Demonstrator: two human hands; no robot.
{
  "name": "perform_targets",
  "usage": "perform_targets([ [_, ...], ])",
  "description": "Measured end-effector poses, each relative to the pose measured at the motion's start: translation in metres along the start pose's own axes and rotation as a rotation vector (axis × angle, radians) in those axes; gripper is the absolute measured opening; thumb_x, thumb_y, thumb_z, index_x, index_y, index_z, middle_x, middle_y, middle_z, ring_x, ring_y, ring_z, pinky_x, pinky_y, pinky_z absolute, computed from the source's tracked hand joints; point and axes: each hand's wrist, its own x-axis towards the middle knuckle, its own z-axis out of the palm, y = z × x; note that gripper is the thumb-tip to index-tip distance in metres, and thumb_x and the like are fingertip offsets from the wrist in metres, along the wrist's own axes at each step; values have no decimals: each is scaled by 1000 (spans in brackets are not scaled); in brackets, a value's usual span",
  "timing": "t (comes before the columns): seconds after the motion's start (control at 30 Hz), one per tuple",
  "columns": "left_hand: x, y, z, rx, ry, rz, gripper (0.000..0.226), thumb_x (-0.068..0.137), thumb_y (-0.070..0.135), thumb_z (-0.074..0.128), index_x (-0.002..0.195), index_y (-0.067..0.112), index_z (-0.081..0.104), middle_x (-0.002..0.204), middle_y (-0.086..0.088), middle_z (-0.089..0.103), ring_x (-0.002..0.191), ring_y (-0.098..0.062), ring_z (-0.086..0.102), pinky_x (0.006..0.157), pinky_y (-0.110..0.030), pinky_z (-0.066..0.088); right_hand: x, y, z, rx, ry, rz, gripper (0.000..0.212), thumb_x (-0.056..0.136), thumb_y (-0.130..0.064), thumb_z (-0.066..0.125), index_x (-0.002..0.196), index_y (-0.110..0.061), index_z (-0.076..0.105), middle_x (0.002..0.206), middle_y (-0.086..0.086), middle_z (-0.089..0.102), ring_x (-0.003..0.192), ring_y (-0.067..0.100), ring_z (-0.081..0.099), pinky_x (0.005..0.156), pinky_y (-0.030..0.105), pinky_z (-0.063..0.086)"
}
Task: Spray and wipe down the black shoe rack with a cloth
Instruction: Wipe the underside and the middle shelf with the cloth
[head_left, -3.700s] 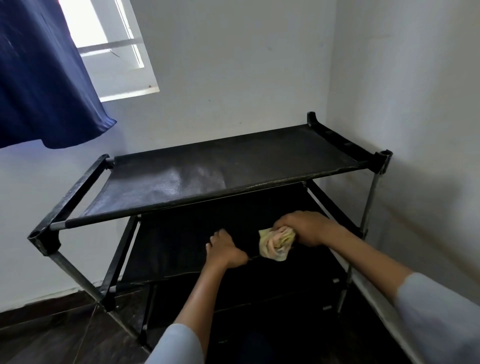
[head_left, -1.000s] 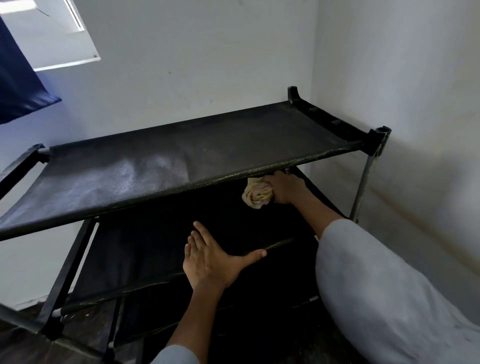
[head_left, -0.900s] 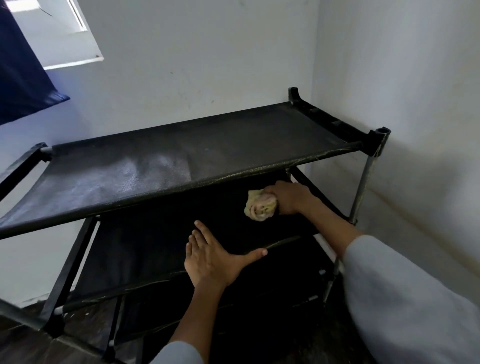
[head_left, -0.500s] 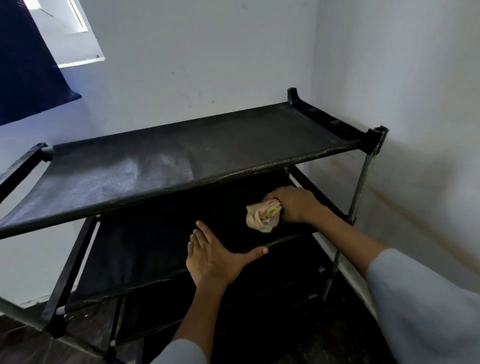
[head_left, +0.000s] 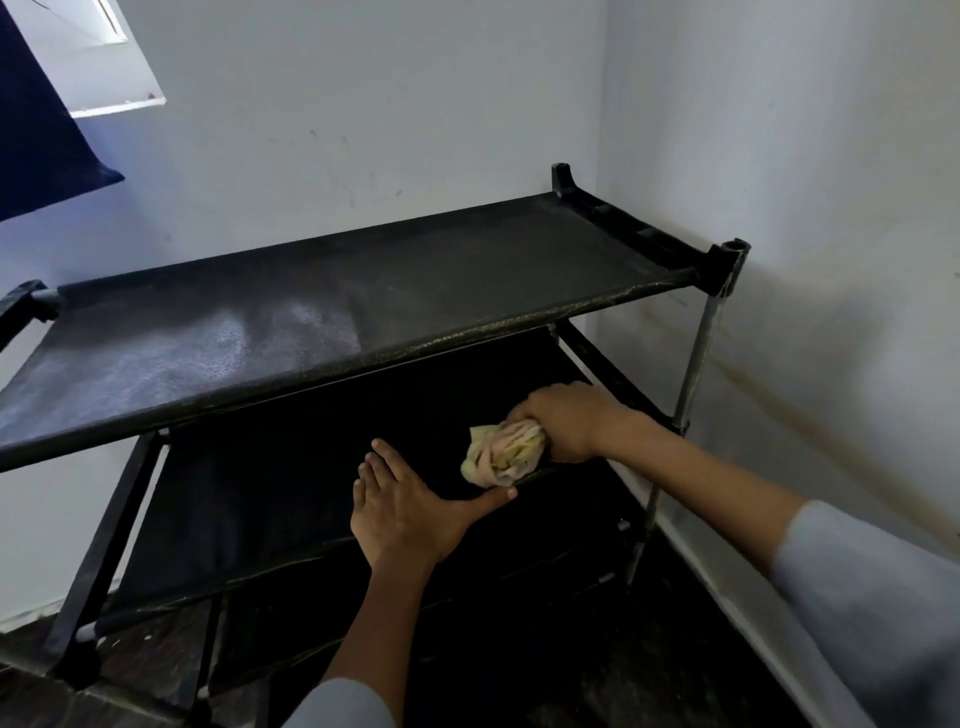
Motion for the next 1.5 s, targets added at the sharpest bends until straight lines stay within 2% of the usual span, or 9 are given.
perform_targets([
  [0.27, 4, 0, 0, 42, -14, -3, 156, 33, 102, 28, 148, 3, -14, 159, -13, 0, 146, -23, 6, 118, -35, 11, 56, 38, -7, -44, 285, 266, 26, 94, -24, 52, 118, -26, 61, 120, 5, 59, 109, 26, 58, 80, 33, 42],
  [0.5, 6, -2, 1, 50, -38, 13, 156, 33, 102, 25, 147, 4, -16, 159, -14, -2, 147, -23, 4, 118, -34, 9, 84, 46, -12, 49, 380, 309, 37, 99, -18, 43, 136, -14, 47, 138, 14, 49, 124, 34, 48, 95, 39, 42],
  [0.63, 3, -1, -2, 41, -48, 17, 155, 34, 100, 26, 147, 3, -16, 158, -14, -1, 146, -24, 4, 119, -35, 9, 60, 48, -7, 32, 210, 230, 29, 93, -15, 50, 118, -21, 63, 120, 7, 61, 114, 28, 56, 92, 35, 45],
  [0.83, 3, -1, -1, 18, -43, 10, 156, 34, 101, 30, 147, 4, -17, 158, -15, -1, 146, -26, 3, 119, -37, 7, 6, 44, 2, 49, 5, 218, 41, 92, -15, 57, 132, -23, 53, 132, 5, 55, 120, 24, 52, 98, 33, 42],
  [1.0, 1, 1, -2, -1, -33, 4, 159, 33, 102, 31, 146, 2, -18, 158, -16, 0, 146, -27, 4, 119, -37, 6, -2, 35, -20, 80, -198, 226, 41, 86, -10, 63, 124, -22, 57, 119, 3, 59, 112, 23, 56, 94, 35, 47],
  [1.13, -2, -2, -10, -41, -71, 41, 159, 33, 100, 35, 145, 1, -20, 157, -19, -3, 146, -30, 1, 119, -39, 3, -16, 25, -29, 319, -171, 135, 30, 87, -5, 59, 113, -20, 62, 110, 3, 63, 104, 21, 60, 91, 35, 50],
  [1.23, -4, -9, -22, -188, -149, 155, 158, 35, 93, 51, 143, 11, -29, 156, -14, -18, 145, -32, -9, 119, -45, 1, -39, 12, -24, 685, 178, 127, 29, 86, -2, 61, 112, -17, 61, 94, -3, 60, 86, 11, 57, 74, 19, 45],
  [1.33, -12, -26, -37, -503, -170, 288, 159, 34, 79, 74, 144, 24, -28, 156, -3, -21, 145, -28, -10, 118, -47, 6, -56, 5, -12, 1049, 427, 136, 23, 84, -1, 66, 99, -17, 62, 91, -1, 63, 86, 15, 61, 73, 28, 51],
  [1.5, -36, -81, -59, -531, -51, 454, 155, 31, 78, 74, 148, 30, -14, 157, 7, -8, 143, -12, 6, 114, -29, 18, -81, -6, 18, 1341, 438, 78, 26, 83, 7, 64, 97, -14, 62, 84, 3, 64, 72, 15, 63, 52, 23, 51],
])
